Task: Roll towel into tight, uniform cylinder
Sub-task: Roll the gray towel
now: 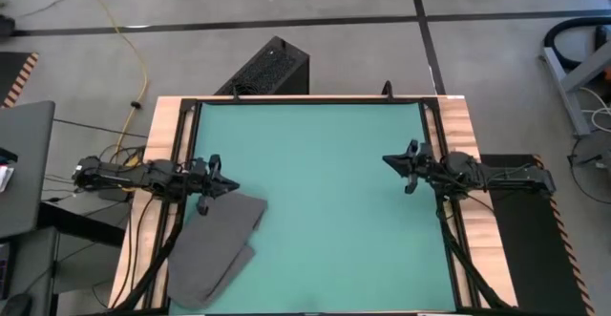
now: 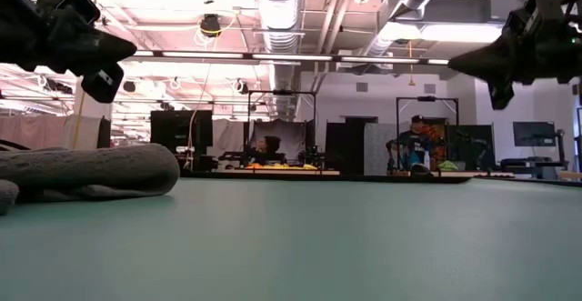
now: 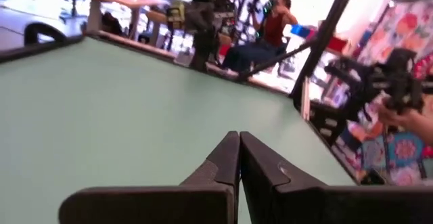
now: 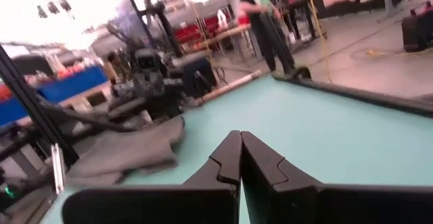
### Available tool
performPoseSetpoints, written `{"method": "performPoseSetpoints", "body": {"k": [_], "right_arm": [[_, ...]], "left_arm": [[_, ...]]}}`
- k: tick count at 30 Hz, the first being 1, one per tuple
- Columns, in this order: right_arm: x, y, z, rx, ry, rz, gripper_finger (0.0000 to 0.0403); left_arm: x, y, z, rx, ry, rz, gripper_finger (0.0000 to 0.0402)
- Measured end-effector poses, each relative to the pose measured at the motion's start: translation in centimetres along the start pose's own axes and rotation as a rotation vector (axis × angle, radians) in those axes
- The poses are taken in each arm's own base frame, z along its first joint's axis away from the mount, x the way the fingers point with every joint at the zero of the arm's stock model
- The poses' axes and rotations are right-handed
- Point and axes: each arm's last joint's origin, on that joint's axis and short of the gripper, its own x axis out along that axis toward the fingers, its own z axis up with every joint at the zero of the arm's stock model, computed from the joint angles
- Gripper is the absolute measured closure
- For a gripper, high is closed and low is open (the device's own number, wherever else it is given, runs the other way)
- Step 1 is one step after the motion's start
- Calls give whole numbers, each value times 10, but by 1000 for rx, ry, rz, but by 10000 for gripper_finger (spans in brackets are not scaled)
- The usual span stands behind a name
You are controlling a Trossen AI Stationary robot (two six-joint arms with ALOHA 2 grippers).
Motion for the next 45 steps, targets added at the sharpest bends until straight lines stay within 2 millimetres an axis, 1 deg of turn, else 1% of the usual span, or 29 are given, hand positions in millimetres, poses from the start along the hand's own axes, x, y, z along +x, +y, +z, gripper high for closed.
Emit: {"method": "performPoseSetpoints", "body": {"k": [2, 4, 7, 10, 14, 16, 18, 20, 22, 26, 29, 31, 33, 36, 40, 42, 45], "right_arm": [[-1, 4, 7, 10, -60, 66, 373], [-2, 8, 14, 10, -79, 93, 369], [-4, 17, 31, -8, -122, 131, 355], [-3, 25, 44, -44, -127, 153, 334], [7, 36, 61, -96, -100, 151, 298], [15, 44, 72, -117, -87, 153, 275], [27, 52, 77, -155, -48, 153, 250], [43, 63, 80, -219, 1, 156, 223], [64, 74, 79, -291, 69, 159, 196], [111, 100, 71, -417, 191, 180, 154], [146, 124, 59, -531, 271, 248, 143], [169, 144, 58, -582, 263, 342, 143], [191, 161, 48, -642, 286, 411, 143], [222, 182, 26, -722, 337, 462, 143], [263, 198, -1, -783, 410, 471, 143], [287, 199, -11, -744, 432, 448, 143], [326, 191, -25, -665, 458, 426, 143]], "left_arm": [[0, -1, 4, 1, -45, -15, 396], [-1, -3, 10, -4, -102, -35, 384], [-2, -7, 21, -13, -195, -62, 359], [-5, -12, 35, -5, -221, -98, 330], [-12, -22, 61, -17, -269, -194, 290], [-14, -27, 75, -37, -266, -238, 273], [-16, -33, 89, -56, -238, -273, 258], [-16, -39, 102, -43, -174, -288, 249], [-11, -43, 110, -24, -75, -268, 244], [2, -50, 123, -10, 175, -144, 242], [13, -54, 128, 0, 418, -55, 242], [17, -56, 131, -11, 564, 13, 241], [20, -57, 136, -35, 679, 108, 242], [23, -58, 145, -56, 760, 269, 242], [21, -59, 161, -53, 738, 412, 242], [17, -59, 169, -86, 682, 487, 242], [7, -58, 179, -160, 623, 579, 242]]}}
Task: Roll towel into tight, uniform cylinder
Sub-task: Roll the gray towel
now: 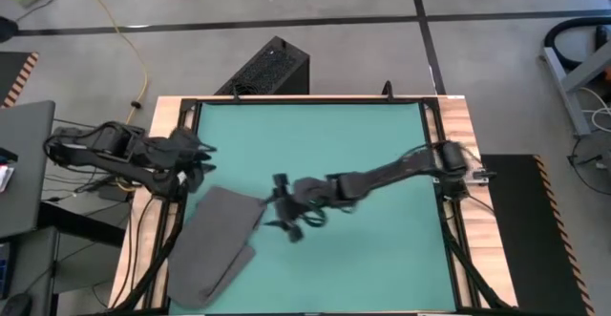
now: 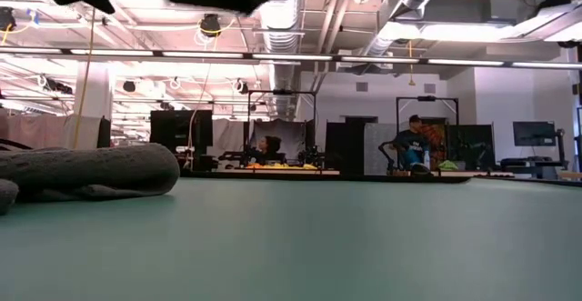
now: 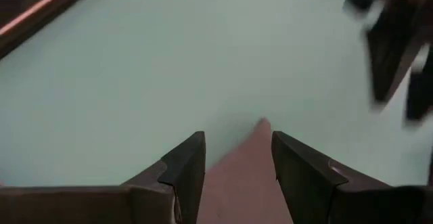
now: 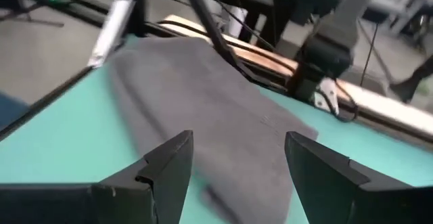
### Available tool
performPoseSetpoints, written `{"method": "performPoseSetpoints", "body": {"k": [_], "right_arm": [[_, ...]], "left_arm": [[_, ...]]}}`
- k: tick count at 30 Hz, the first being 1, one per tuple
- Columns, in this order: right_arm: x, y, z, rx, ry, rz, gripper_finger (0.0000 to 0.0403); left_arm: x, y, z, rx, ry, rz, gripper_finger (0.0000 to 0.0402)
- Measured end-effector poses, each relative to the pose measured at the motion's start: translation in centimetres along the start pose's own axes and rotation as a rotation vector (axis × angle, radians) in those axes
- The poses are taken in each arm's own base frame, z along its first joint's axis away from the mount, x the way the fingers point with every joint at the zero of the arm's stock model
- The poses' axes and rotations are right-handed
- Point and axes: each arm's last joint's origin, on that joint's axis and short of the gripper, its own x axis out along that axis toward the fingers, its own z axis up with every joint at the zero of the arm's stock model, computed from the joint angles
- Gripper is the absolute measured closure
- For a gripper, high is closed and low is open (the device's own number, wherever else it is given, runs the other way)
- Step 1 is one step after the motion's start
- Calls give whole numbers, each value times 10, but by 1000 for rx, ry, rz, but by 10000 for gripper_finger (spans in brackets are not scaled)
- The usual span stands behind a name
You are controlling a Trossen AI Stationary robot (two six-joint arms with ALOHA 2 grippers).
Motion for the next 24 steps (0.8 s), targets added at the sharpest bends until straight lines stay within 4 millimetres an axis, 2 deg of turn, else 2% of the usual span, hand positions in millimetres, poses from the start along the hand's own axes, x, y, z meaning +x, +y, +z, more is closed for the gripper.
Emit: {"method": "performPoseSetpoints", "body": {"k": [7, 13, 16, 20, 24], "right_arm": [[71, -55, -4, 107, -22, -82, 143], [121, -79, -25, 179, 42, -107, 143], [132, -86, -35, 220, -14, -125, 143], [136, -96, -52, 313, -16, -143, 143], [134, -105, -59, 328, 8, -159, 143]], "left_arm": [[-23, 15, -3, -101, -53, -56, 242], [-32, 23, -6, -124, -96, -64, 242], [-32, 25, -6, -126, -117, -40, 242], [-32, 24, -6, -123, -114, -35, 242], [-31, 24, -5, -116, -116, -33, 242]]}}
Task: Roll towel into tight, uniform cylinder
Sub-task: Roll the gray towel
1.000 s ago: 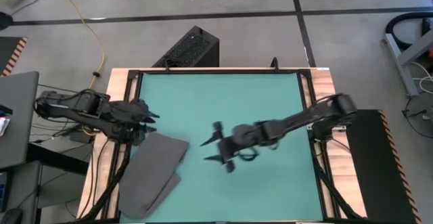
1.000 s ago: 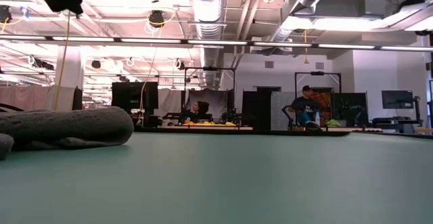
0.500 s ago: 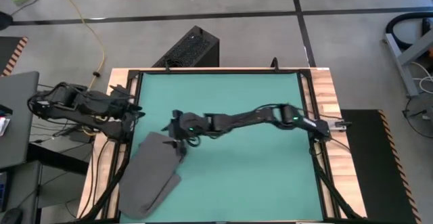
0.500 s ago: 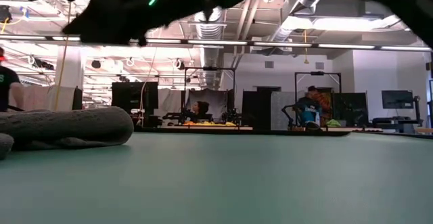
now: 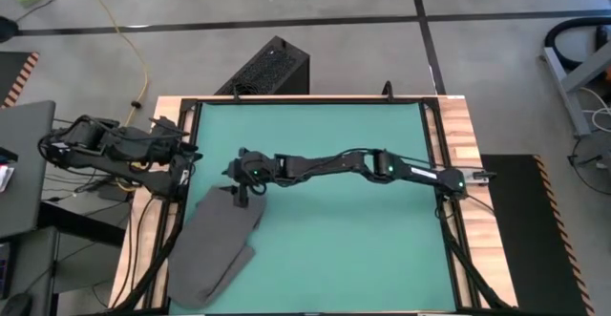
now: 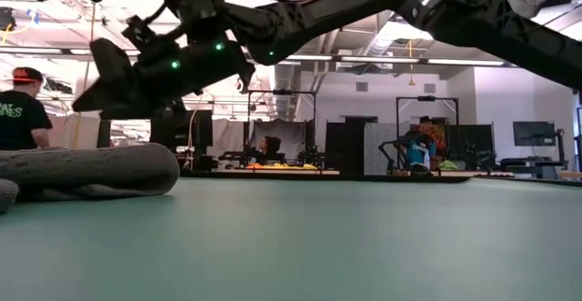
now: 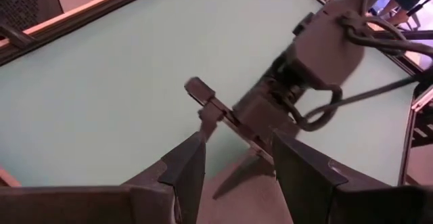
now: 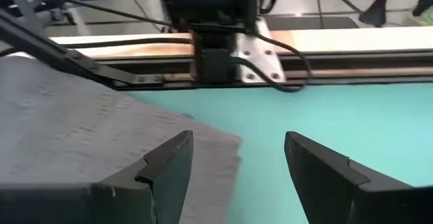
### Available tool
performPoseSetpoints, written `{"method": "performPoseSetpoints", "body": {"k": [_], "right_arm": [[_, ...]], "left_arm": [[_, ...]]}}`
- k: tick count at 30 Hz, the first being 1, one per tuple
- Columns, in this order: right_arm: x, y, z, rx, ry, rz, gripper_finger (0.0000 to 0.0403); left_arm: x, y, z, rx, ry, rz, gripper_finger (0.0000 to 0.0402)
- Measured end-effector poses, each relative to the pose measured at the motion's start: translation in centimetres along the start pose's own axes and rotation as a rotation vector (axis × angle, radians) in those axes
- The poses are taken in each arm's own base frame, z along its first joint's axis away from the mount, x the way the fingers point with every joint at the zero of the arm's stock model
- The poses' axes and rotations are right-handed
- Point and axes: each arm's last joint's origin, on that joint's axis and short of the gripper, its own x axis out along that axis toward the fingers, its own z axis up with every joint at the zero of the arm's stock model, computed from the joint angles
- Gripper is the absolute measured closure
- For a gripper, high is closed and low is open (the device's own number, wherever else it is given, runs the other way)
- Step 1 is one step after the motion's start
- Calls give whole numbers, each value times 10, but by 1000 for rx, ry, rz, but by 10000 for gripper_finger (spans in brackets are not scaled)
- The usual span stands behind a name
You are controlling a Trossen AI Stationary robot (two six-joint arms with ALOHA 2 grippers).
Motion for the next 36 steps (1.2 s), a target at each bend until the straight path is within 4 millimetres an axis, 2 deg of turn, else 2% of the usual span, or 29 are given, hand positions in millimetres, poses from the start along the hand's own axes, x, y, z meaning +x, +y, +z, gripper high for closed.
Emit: {"method": "performPoseSetpoints", "body": {"k": [7, 14, 20, 24, 31, 36], "right_arm": [[0, -1, -2, 4, 22, 0, 143], [19, 1, -41, 3, 58, 2, 143], [21, -2, -38, 19, 10, -2, 143], [24, -2, -50, 23, 48, 45, 143], [23, 3, -48, 24, 50, 66, 143], [29, 0, -64, 53, 95, 62, 146]], "left_arm": [[0, 1, 1, 1, -27, 26, 242], [0, 1, 1, -1, -43, 39, 242], [0, 1, 1, -4, -46, 43, 242], [0, 1, 2, -4, -60, 55, 242], [0, 1, 2, -4, -60, 56, 242], [0, 1, 2, -6, -60, 56, 242]]}}
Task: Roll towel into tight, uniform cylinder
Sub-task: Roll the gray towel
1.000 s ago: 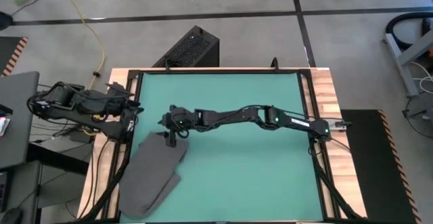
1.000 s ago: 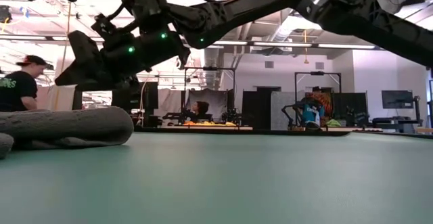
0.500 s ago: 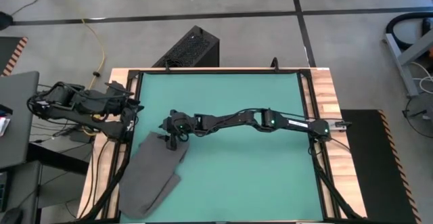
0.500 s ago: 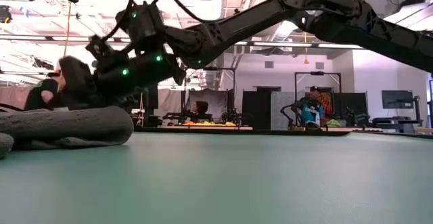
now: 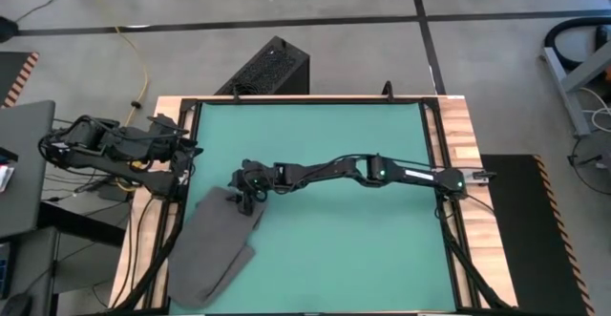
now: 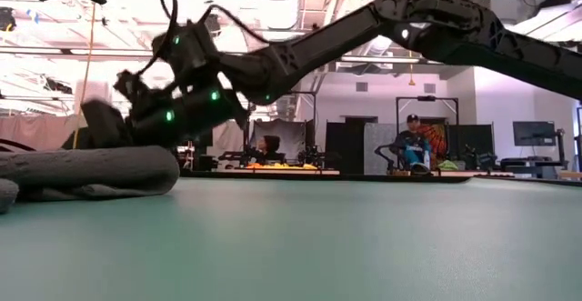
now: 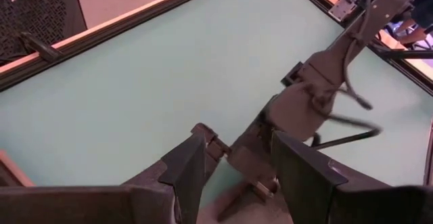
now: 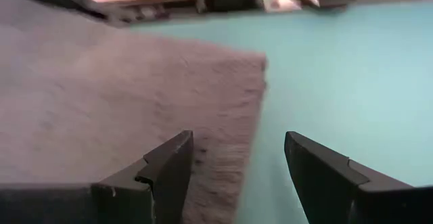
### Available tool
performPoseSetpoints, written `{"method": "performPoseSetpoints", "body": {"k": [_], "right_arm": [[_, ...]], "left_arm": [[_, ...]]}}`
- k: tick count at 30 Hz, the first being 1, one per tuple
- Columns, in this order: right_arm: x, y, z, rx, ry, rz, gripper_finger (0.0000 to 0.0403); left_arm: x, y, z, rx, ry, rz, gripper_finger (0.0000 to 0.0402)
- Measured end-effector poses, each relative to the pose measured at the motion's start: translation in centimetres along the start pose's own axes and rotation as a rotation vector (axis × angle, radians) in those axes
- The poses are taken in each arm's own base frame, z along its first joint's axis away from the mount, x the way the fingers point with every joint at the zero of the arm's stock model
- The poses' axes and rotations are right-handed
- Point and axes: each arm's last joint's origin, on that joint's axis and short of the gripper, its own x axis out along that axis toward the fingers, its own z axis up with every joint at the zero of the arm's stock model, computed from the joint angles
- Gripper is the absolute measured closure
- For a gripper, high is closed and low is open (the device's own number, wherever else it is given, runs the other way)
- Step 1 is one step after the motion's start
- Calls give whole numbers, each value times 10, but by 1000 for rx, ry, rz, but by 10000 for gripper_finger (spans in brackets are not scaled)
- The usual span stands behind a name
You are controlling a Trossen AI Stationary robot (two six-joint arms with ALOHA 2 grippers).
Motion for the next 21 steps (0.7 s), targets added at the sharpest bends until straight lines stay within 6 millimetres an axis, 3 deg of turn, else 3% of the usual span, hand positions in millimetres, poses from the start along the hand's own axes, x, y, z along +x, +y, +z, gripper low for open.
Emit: {"method": "performPoseSetpoints", "body": {"k": [5, 11, 12, 16, 21], "right_arm": [[4, -1, -10, 17, 25, -4, 194], [1, 8, -3, 1, 29, 11, 366], [-2, 9, 0, -3, 36, 11, 380], [-22, 15, 27, 1, 84, -48, 384], [-74, 27, 74, -93, 221, -298, 384]], "left_arm": [[0, 0, 0, -11, 1, 0, 242], [0, 0, 0, -11, 6, -5, 242], [0, 0, 0, -11, 5, -4, 242], [0, 0, 0, -12, 2, -1, 242], [1, -1, 0, -12, 5, 0, 242]]}}
